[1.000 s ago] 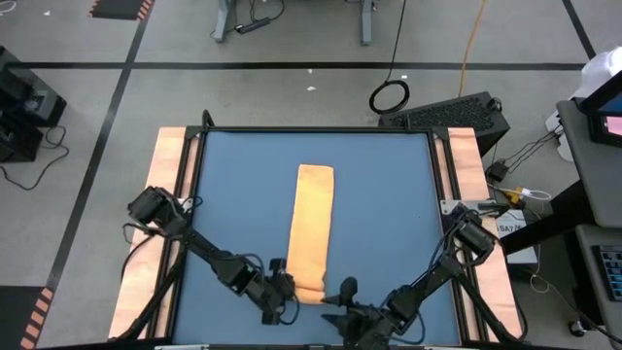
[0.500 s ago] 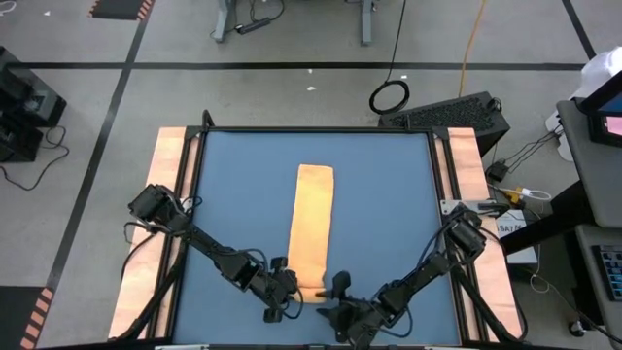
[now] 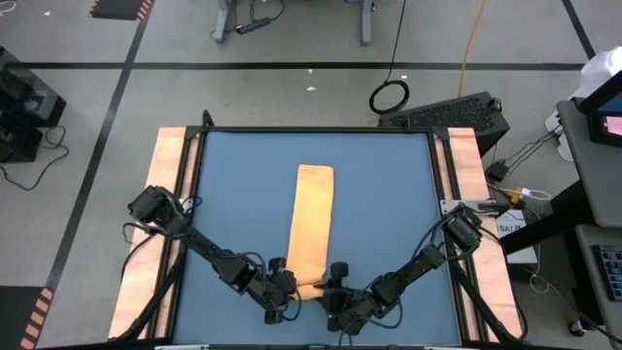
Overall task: Roll towel into tight, uniform cylinder
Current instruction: Roll the orange microfiber cloth
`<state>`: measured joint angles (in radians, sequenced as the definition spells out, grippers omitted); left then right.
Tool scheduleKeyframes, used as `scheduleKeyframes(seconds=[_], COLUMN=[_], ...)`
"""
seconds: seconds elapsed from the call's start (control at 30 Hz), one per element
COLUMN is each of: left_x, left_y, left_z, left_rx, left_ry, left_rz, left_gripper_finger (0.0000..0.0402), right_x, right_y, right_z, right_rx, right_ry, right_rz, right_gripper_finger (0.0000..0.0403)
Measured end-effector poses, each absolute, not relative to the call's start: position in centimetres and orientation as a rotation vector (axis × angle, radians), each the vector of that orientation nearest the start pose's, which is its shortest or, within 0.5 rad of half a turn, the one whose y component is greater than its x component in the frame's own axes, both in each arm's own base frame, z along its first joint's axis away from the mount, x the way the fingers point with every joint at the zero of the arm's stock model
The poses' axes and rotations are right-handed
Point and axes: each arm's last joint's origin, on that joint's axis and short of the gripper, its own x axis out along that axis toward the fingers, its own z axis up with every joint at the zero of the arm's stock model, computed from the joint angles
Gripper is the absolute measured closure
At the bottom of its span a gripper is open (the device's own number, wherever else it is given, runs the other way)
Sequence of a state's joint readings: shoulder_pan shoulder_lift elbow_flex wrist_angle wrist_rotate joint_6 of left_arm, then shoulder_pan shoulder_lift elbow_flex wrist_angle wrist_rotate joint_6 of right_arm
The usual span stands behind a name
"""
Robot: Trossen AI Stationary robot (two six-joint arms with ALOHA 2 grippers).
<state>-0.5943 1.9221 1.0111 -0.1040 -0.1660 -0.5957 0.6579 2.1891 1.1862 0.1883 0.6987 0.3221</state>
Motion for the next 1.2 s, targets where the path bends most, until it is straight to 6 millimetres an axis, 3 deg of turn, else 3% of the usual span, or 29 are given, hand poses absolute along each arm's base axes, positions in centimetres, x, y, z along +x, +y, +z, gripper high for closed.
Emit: scheduleKeyframes(seconds=[0.23,0.43,0.57,0.67,0.77,1.0,1.2], left_x=[28.7,25.9,25.1,25.1,25.2,25.9,25.8], left_y=[-20.4,-21.7,-23.7,-24.8,-25.0,-25.6,-25.1], left_z=[12.9,17.0,17.2,15.9,13.7,11.5,10.5], left_rx=[-0.109,0.114,0.243,0.29,0.35,0.426,0.446], left_ry=[0.962,0.769,0.658,0.645,0.675,0.635,0.695], left_rz=[-0.04,0.035,-0.002,-0.026,0.003,0.019,0.041], left_gripper_finger=[0.0216,0.0149,0.0142,0.0142,0.0141,0.0144,0.0191], right_x=[34.0,34.1,34.4,34.9,35.4,36.6,36.8], right_y=[23.9,23.7,23.3,22.8,22.1,20.6,20.2], right_z=[7.8,7.6,7.7,8.1,8.5,8.6,8.8], right_rx=[-0.1,0.051,0.118,0.154,0.198,0.335,0.351], right_ry=[0.641,0.648,0.655,0.678,0.706,0.783,0.783], right_rz=[-0.156,-0.19,-0.198,-0.164,-0.124,-0.037,-0.029], right_gripper_finger=[0.0336,0.0344,0.0344,0.0344,0.0344,0.0344,0.0344])
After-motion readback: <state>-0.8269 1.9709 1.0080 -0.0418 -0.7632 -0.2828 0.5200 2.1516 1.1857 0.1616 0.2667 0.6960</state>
